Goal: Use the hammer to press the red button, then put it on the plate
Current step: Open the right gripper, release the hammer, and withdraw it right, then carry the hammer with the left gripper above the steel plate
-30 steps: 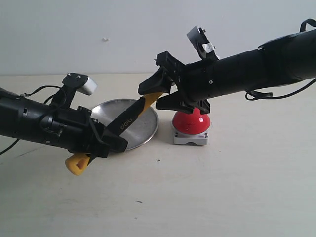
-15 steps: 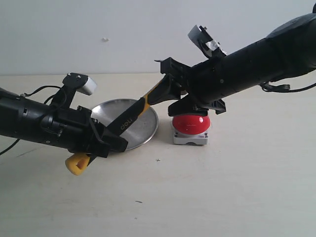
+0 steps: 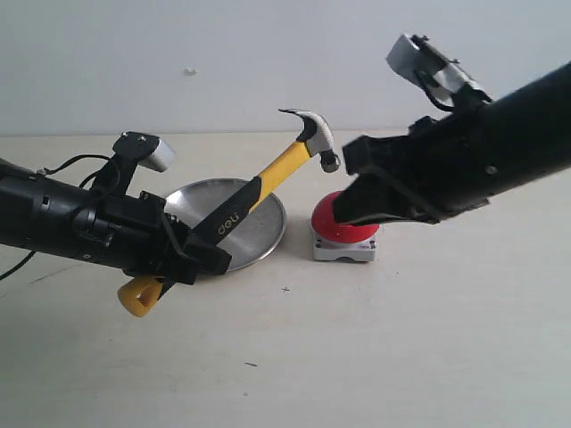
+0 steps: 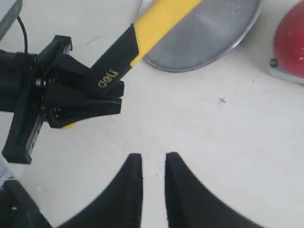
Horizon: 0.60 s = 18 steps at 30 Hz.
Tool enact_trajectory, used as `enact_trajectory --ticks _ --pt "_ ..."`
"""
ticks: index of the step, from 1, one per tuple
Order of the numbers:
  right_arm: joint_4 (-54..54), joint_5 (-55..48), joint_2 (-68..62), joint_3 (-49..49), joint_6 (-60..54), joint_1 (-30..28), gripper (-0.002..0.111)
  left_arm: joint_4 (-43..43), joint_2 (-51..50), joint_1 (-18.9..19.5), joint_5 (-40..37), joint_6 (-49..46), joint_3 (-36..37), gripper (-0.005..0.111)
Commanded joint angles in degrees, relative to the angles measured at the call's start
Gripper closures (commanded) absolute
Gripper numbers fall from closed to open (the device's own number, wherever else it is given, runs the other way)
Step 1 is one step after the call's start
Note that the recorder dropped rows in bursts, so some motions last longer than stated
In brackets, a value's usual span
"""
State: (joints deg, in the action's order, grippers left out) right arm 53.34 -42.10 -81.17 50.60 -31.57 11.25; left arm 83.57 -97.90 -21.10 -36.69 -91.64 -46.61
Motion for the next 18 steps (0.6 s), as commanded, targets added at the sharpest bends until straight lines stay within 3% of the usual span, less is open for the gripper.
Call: enact_trajectory --ticks 1,8,13,18 --pt "-12.73 8.96 18.15 -9.95 8.24 0.11 0.108 2.01 1.26 -0.01 -1.10 0.66 -0.16 0.107" --pt "-57.93 18.81 57.64 -24.03 47.67 0.11 0.108 2.45 1.26 -0.01 0.04 0.47 -0.16 0.107" --pt "-60.99 32.58 71.07 -37.73 53.28 0.11 0.108 2.85 1.26 -0.01 0.44 0.31 -0.16 0.107" --pt "-60.99 30.87 72.55 -40.35 53.44 0.11 0.108 2.68 1.26 -0.01 0.58 0.00 -0.16 0.107"
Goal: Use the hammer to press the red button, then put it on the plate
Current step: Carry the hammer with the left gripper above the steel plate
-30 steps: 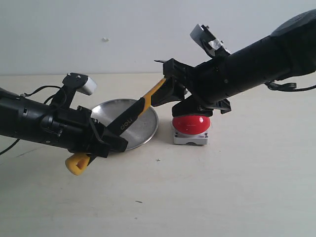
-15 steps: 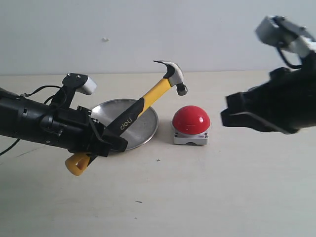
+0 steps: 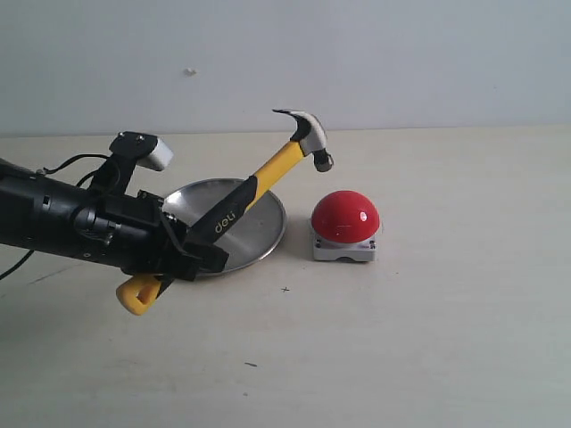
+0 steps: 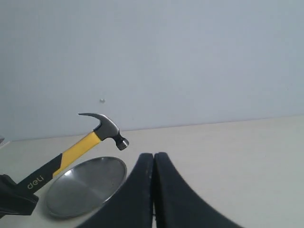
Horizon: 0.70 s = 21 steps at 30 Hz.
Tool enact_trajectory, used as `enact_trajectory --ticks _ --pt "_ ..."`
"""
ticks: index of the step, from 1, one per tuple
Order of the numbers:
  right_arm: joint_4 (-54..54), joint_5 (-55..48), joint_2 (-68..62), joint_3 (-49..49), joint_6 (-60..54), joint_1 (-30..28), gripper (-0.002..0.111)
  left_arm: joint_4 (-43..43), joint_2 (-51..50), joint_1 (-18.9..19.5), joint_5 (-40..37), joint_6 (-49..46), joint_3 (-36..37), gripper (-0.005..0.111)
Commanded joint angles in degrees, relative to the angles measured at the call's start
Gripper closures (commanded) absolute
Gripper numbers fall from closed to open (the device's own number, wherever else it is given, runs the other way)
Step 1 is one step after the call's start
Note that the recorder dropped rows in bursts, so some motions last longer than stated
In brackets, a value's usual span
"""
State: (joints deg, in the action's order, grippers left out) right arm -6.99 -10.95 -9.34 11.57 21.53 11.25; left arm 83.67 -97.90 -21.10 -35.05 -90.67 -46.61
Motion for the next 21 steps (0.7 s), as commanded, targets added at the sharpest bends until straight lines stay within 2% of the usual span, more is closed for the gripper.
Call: enact_trajectory --ticks 1,6,15,21 --pt "-0.66 -0.29 0.73 -1.58 0.78 0.11 0.108 2.35 1.26 -0.01 -1.05 -0.97 -0.16 0.107" --pt "0.11 -0.48 0.73 -1.56 1.13 0.11 0.108 2.94 2.06 -0.01 1.46 -0.64 -0.16 0.107" --pt "20.70 0.84 0.73 -1.56 1.25 0.11 0.108 4.44 6.11 -0.01 3.54 3.82 -0.16 0.107" --pt "21.97 0.84 0.73 -1.56 1.25 0.11 0.108 -1.70 8.82 -0.13 7.57 12.31 -0.16 0.107"
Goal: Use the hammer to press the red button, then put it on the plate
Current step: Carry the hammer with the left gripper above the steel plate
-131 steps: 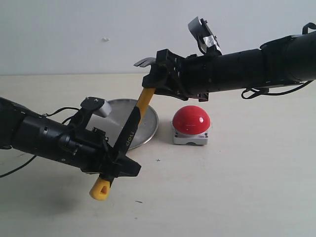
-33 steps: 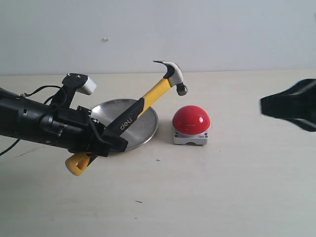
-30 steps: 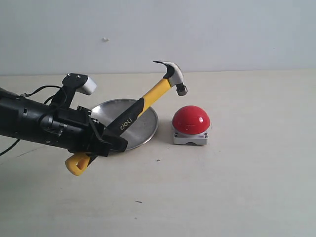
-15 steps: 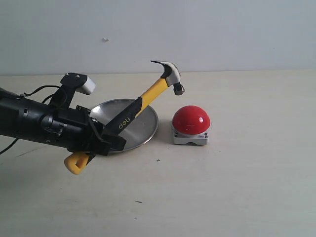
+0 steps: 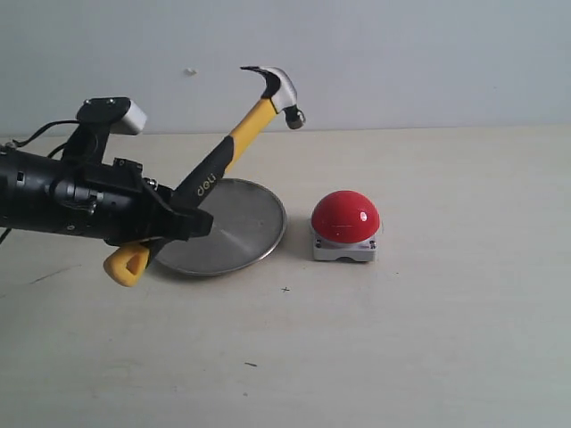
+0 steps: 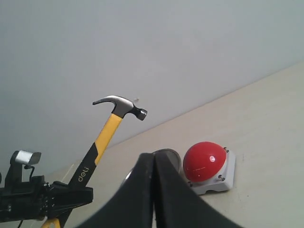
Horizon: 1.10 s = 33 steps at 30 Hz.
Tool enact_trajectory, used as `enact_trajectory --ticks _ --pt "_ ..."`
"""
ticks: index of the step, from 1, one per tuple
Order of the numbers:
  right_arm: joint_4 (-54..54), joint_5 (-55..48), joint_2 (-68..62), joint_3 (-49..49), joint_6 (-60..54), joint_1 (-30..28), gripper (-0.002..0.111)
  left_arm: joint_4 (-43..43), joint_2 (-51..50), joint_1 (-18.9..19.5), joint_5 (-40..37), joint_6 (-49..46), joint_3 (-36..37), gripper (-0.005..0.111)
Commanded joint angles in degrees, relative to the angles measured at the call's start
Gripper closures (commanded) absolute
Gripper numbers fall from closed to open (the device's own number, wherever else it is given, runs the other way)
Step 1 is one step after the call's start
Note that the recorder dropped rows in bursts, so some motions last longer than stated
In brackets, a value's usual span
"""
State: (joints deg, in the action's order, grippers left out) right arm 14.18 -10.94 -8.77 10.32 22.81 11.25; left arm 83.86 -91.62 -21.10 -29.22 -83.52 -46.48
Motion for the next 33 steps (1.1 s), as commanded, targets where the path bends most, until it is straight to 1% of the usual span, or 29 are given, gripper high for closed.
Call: enact_trajectory --ticks 1,4,8,10,14,19,24,28,30,33 --pt "0.80 0.83 0.15 -0.31 -0.03 0.11 0.108 -2.93 2.97 -0.22 2.05 6.86 -0.29 0.107" --pt "0.80 0.83 0.15 -0.31 -0.03 0.11 0.108 -7.17 3.83 -1.48 4.18 11.98 -0.29 0.107" --pt "0.80 0.83 0.15 -0.31 -0.03 0.11 0.108 -14.56 4.68 -5.89 8.38 19.53 -0.29 0.107" --pt "0.80 0.83 0.15 -0.31 -0.03 0.11 0.108 -16.68 5.03 -8.02 10.25 22.61 -0.29 0.107" --pt "0.80 0.83 0.15 -0.31 -0.03 0.11 0.108 -17.27 5.69 -11.55 13.54 27.41 -0.29 0.107" --pt "0.80 0.83 0.15 -0.31 -0.03 0.11 0.108 -17.27 7.04 -14.64 14.08 32.87 -0.29 0.107" --pt "0.80 0.83 0.15 -0.31 -0.03 0.11 0.108 -17.40 8.60 -19.14 15.85 36.04 -0.29 0.107" --pt "0.80 0.83 0.15 -0.31 -0.03 0.11 0.108 -17.42 9.55 -22.86 18.49 36.16 -0.29 0.107" --pt "0.80 0.83 0.15 -0.31 -0.03 0.11 0.108 -18.13 9.65 -24.00 18.95 36.16 -0.29 0.107" --pt "0.80 0.83 0.15 -0.31 -0.03 0.11 0.108 -19.30 9.65 -24.21 19.00 36.16 -0.29 0.107"
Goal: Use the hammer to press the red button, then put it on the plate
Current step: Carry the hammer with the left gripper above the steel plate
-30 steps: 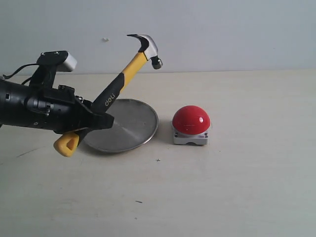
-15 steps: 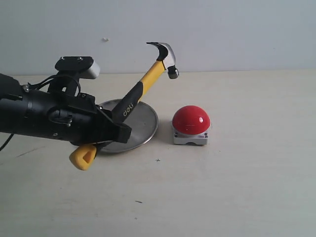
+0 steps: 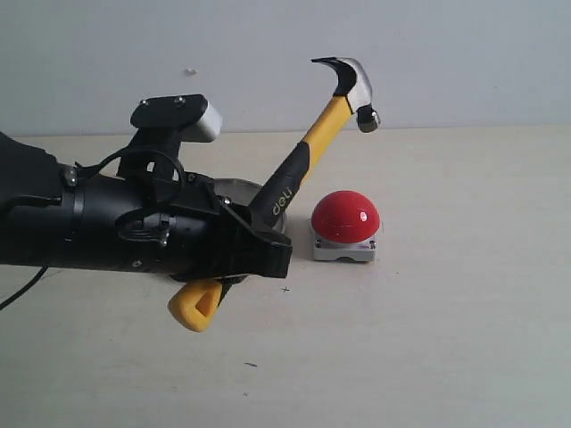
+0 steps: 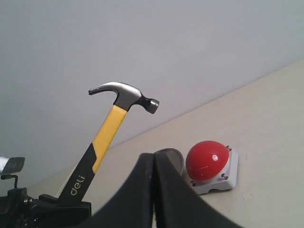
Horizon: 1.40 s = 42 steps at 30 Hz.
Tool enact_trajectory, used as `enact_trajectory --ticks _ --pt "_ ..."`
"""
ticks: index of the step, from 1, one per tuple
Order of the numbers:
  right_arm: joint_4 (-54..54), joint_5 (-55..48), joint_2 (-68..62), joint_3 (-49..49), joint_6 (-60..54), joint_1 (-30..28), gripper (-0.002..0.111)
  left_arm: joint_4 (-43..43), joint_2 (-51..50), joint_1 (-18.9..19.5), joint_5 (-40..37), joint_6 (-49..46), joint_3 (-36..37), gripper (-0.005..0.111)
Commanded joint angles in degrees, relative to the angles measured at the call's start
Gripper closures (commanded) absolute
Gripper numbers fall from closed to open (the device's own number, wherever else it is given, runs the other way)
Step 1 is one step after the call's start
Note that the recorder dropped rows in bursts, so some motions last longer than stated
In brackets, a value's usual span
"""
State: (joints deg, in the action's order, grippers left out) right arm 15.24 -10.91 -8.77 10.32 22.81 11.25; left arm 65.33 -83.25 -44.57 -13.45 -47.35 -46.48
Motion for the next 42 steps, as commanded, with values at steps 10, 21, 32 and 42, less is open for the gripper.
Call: enact_trajectory --ticks 10,21,32,42 --pt "-0.15 0.80 0.15 -0.31 -0.25 0.11 0.108 -5.21 1.28 1.96 7.20 -0.01 -0.29 0.107" --pt "-0.15 0.80 0.15 -0.31 -0.25 0.11 0.108 -12.40 1.17 10.01 7.24 -0.10 -3.20 0.107" --pt "-0.15 0.80 0.15 -0.31 -0.25 0.11 0.108 -33.97 -2.58 13.63 -10.37 6.83 -10.78 0.107" --pt "-0.15 0.80 0.15 -0.31 -0.25 0.11 0.108 -72.54 -5.76 13.50 -14.30 59.48 -15.14 0.107"
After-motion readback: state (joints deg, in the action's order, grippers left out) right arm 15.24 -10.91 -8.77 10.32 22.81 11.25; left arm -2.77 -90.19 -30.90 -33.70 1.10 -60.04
